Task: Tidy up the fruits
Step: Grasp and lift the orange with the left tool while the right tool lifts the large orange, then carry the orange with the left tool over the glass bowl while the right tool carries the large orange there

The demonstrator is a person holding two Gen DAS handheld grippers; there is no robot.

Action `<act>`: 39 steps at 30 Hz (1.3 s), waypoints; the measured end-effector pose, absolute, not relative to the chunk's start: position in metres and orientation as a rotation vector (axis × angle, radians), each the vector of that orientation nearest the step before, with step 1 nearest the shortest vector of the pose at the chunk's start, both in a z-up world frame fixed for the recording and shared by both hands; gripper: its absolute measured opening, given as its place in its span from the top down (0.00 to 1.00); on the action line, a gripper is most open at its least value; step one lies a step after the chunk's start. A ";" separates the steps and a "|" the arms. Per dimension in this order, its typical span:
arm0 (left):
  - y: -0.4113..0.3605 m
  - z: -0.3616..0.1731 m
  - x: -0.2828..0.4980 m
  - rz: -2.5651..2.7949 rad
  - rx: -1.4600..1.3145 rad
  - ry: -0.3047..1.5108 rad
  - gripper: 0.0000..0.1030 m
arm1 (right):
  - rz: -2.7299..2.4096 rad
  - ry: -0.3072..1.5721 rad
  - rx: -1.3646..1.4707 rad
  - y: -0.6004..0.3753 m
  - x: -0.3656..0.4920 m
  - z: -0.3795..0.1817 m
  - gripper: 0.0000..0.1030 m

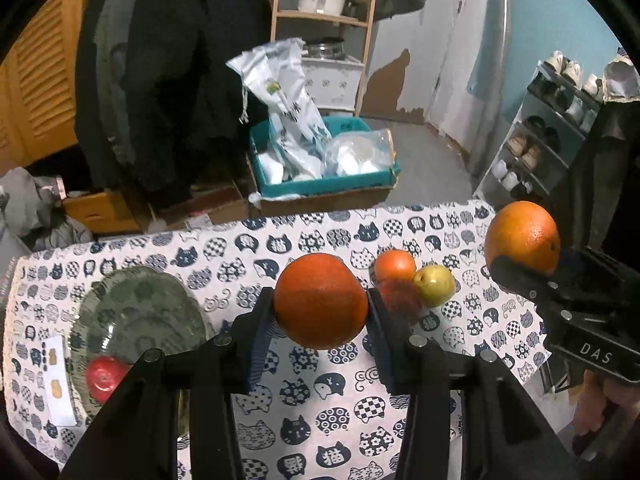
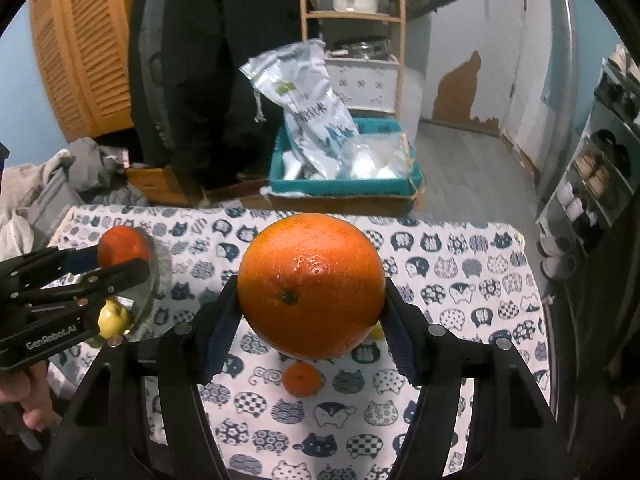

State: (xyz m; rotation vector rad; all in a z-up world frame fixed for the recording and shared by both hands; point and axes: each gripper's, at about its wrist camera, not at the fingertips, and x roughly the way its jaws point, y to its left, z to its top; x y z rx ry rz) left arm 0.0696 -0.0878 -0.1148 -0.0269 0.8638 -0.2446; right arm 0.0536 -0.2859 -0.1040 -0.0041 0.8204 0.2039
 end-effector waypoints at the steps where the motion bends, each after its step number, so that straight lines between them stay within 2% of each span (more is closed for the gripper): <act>1: -0.085 -0.112 0.068 -0.241 -0.026 0.855 0.56 | 0.210 0.814 -0.007 -0.283 0.052 -0.101 0.36; 20: -0.025 -0.084 0.048 -0.159 -0.049 0.777 0.56 | 0.326 0.752 -0.037 -0.225 0.049 -0.065 0.36; 39: 0.054 -0.095 0.046 -0.030 -0.116 0.792 0.56 | 0.434 0.791 -0.073 -0.145 0.074 -0.070 0.36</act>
